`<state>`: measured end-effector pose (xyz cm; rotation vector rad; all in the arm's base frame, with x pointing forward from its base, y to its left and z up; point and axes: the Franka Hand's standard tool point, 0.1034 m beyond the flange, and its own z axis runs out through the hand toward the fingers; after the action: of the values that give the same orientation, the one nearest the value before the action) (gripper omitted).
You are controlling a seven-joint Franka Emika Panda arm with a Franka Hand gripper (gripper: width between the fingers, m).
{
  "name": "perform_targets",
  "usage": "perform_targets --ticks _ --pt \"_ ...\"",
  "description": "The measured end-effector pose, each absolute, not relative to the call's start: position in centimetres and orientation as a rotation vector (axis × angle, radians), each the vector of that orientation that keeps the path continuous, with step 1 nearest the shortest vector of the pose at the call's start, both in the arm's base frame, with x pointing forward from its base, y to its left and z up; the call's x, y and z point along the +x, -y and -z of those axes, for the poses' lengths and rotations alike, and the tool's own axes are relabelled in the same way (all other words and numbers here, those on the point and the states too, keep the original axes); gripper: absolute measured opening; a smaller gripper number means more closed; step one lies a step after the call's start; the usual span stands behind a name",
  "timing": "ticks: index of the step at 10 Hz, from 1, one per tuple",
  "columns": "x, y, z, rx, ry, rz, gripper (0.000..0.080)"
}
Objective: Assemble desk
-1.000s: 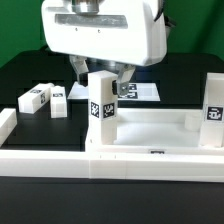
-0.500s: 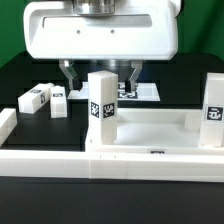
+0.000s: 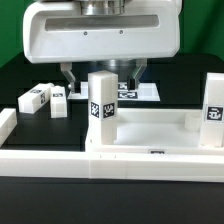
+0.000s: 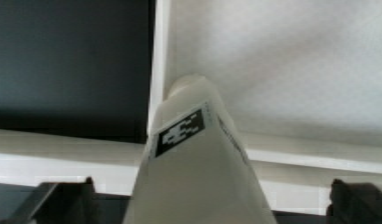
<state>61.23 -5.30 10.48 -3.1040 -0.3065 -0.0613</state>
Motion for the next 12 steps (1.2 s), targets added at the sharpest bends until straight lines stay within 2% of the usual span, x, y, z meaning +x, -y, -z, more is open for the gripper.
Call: perform_targets --ticks 6,7,8,9,12 --pt "61.32 5.42 -10.45 -3.039 0.792 0.074 0.0649" --pt "61.31 5.48 -10.45 -3.04 0.789 0.074 0.0558" --pt "61.31 5.48 -10.45 -3.04 0.787 0.074 0.0373" --pt "61.32 5.49 -10.45 -3.04 0.787 0.074 0.0288" --pt "61.31 5.51 -10.45 -3.052 0.735 0.074 0.0288"
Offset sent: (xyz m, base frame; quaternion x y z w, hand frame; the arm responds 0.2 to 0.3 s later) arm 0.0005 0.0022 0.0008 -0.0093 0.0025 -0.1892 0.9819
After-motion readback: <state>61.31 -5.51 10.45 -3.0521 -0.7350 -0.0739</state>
